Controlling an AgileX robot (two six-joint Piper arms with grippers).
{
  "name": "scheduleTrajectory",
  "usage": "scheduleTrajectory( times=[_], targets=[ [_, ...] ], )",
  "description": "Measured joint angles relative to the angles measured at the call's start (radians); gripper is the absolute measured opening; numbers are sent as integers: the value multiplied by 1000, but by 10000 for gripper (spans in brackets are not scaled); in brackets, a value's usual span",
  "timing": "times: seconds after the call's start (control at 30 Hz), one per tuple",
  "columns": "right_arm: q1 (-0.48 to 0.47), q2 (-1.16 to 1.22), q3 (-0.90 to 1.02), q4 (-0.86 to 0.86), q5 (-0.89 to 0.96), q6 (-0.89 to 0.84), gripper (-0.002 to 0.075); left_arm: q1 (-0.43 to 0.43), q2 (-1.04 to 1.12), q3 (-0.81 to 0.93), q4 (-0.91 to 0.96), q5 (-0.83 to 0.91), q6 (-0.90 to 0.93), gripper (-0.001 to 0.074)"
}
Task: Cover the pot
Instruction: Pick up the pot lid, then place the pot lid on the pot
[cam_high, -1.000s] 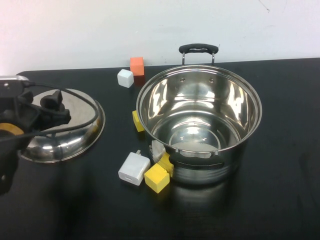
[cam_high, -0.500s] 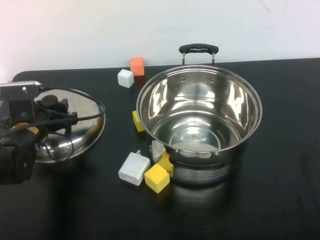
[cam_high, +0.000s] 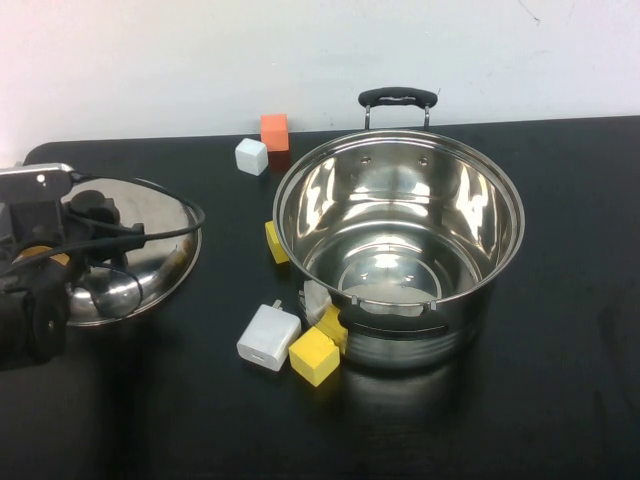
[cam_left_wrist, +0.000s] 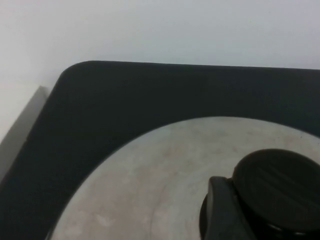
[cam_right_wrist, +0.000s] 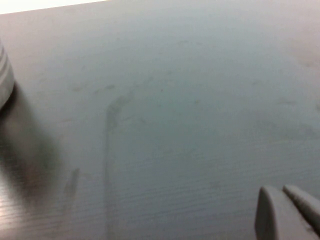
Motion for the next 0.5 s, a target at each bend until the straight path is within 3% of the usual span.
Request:
scheduleTrajectory(
  times=[0.3,0.5],
  targets=[
    [0,0,0,0,0,0,-2,0,-219,-8,-48,132,85,333],
    [0,0,0,0,0,0,-2,0,-427,-121,-2,449,72,333]
  ],
)
